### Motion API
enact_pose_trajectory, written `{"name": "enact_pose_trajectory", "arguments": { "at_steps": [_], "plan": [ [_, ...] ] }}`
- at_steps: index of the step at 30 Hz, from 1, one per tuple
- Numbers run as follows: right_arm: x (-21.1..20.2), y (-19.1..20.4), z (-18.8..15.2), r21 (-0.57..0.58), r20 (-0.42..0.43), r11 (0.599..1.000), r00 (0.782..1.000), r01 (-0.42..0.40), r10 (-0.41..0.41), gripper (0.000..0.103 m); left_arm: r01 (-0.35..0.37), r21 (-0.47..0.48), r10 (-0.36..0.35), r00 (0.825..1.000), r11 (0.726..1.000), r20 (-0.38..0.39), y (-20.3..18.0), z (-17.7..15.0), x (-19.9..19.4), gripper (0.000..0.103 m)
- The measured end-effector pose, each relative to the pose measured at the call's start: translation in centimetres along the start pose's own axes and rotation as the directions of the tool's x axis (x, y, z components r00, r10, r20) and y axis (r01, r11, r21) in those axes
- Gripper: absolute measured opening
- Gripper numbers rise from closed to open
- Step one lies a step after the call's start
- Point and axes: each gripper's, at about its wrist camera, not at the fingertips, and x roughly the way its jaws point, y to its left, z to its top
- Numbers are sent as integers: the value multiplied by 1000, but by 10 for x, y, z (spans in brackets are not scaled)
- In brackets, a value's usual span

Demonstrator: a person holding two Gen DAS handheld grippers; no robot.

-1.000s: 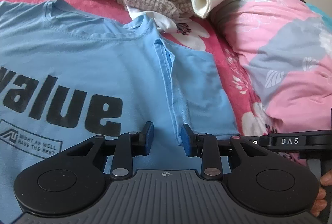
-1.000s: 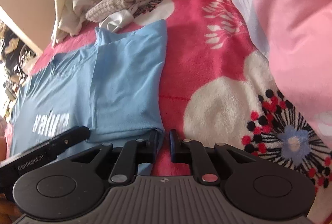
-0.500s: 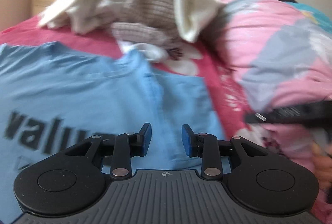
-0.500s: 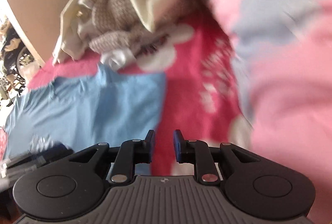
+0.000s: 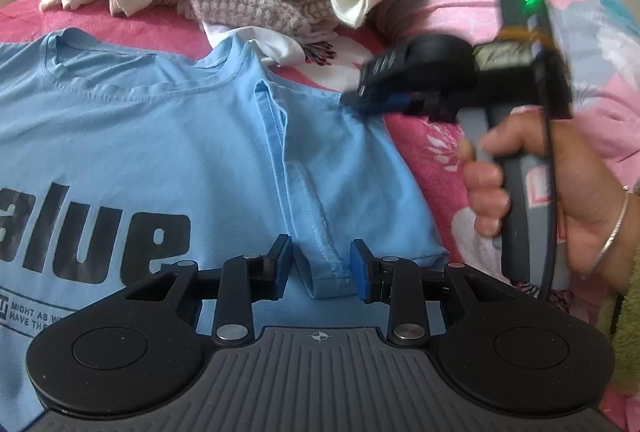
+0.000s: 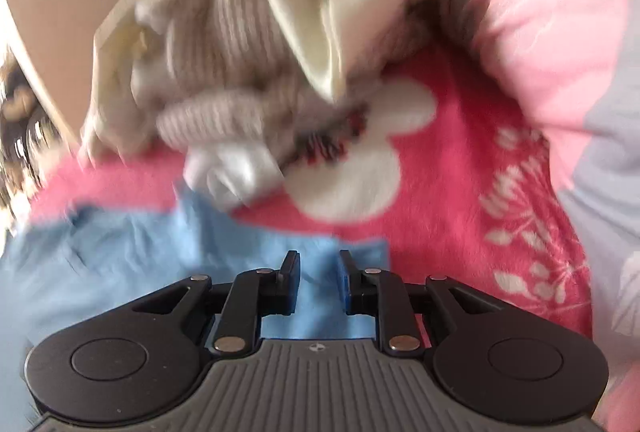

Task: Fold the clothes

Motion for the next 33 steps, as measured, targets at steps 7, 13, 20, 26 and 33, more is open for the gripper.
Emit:
{"name": "enact_pose_trajectory", "arguments": {
  "at_steps": [7, 13, 20, 26, 33],
  "plan": [
    [0, 39, -11, -120, -121, 986, 987, -119, 104, 22, 18, -18, -18, 1000, 1000, 1, 6, 1, -4, 31],
    [16, 37, -4, -38, -118, 994, 989, -99, 94, 22, 26, -56, -25, 1000, 998, 11, 21, -3, -19, 32],
    [29, 7, 27, -45, -102, 999, 995, -17, 12, 37, 57, -82, -57, 998, 995, 10, 29, -2, -17, 32],
    [58, -2, 37, -163, -150, 986, 989, -24, -1, 49, 86, -76, -86, 996, 993, 7, 31, -1, -13, 32],
    [63, 2, 38, -265, -204, 955, 976, -131, 77, 54, 99, -82, -99, 995, 992, 5, 35, 2, -11, 32]
  ]
}}
